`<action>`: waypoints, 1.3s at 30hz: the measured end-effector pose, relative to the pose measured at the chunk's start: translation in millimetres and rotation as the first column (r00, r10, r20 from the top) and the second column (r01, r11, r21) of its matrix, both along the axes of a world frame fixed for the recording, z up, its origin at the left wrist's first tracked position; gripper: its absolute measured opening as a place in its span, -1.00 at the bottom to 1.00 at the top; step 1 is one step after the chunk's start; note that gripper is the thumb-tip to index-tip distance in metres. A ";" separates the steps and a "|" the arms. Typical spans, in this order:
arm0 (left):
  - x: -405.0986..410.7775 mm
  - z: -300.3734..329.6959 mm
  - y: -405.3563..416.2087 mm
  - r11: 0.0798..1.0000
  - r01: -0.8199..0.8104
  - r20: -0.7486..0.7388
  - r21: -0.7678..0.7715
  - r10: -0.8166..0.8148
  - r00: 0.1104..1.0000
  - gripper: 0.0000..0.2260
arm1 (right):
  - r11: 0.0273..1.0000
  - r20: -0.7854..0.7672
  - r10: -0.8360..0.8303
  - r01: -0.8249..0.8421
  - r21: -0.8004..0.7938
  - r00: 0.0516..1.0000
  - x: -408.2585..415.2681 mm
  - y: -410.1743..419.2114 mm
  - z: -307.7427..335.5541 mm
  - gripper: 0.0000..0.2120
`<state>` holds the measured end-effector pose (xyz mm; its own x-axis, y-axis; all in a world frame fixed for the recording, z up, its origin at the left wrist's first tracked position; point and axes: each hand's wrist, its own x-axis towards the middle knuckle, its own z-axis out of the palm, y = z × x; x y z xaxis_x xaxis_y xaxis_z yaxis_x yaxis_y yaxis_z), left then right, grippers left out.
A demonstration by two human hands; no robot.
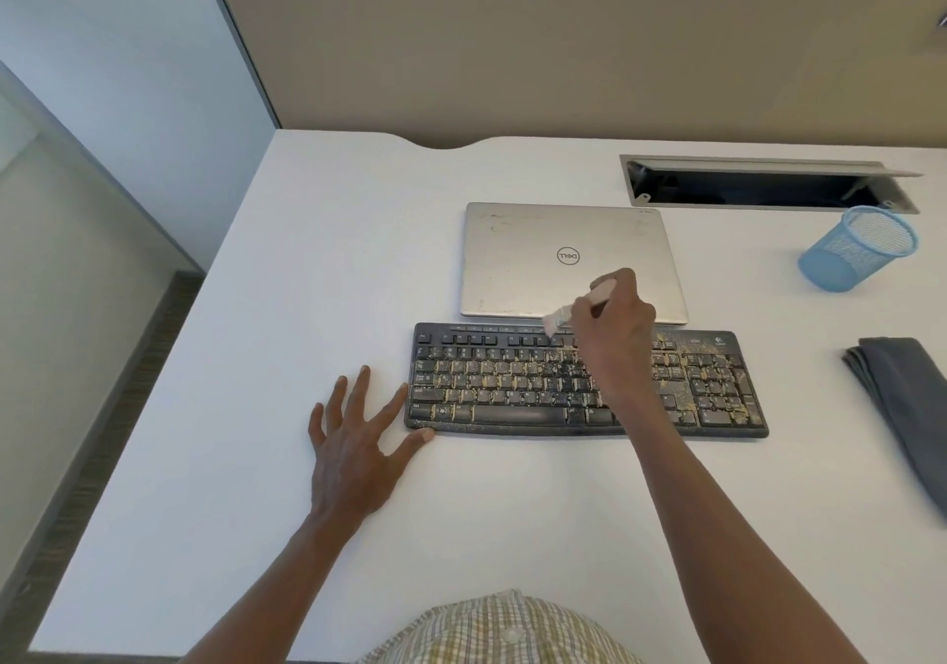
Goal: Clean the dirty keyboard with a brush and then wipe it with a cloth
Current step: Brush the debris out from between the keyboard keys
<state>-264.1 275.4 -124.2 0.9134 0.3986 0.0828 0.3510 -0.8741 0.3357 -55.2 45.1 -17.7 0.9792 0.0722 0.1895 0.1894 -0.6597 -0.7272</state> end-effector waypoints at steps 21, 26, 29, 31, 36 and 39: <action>-0.3 -1.7 0.4 1.000 -0.005 -0.024 -0.004 0.005 1.000 -0.34 | 0.988 -0.029 0.082 -0.085 -0.132 0.996 -0.9 -3.1 -6.6 -0.87; -0.2 -2.1 1.5 1.000 -0.009 -0.026 0.000 0.009 1.000 -0.34 | 0.992 0.000 0.073 -0.073 -0.098 0.997 -0.7 -1.7 -2.8 -0.88; -0.1 -1.9 0.9 1.000 -0.012 -0.030 -0.005 0.012 0.999 -0.33 | 0.989 -0.034 0.078 -0.082 -0.124 0.996 -0.3 -3.5 -3.2 -0.89; 0.2 -1.5 1.1 1.000 -0.014 -0.034 -0.006 0.013 0.999 -0.32 | 0.996 -0.031 0.061 -0.062 -0.056 0.998 0.4 -4.2 -1.9 -0.89; -0.2 -2.1 1.0 1.000 -0.008 -0.030 0.000 0.008 1.000 -0.34 | 1.000 -0.025 -0.006 0.006 -0.012 1.000 0.9 -12.5 -9.0 -0.90; 0.3 -2.3 1.3 1.000 -0.011 -0.031 -0.003 0.011 0.999 -0.33 | 0.995 -0.029 -0.079 0.080 0.051 0.996 5.4 -18.4 -5.7 -0.87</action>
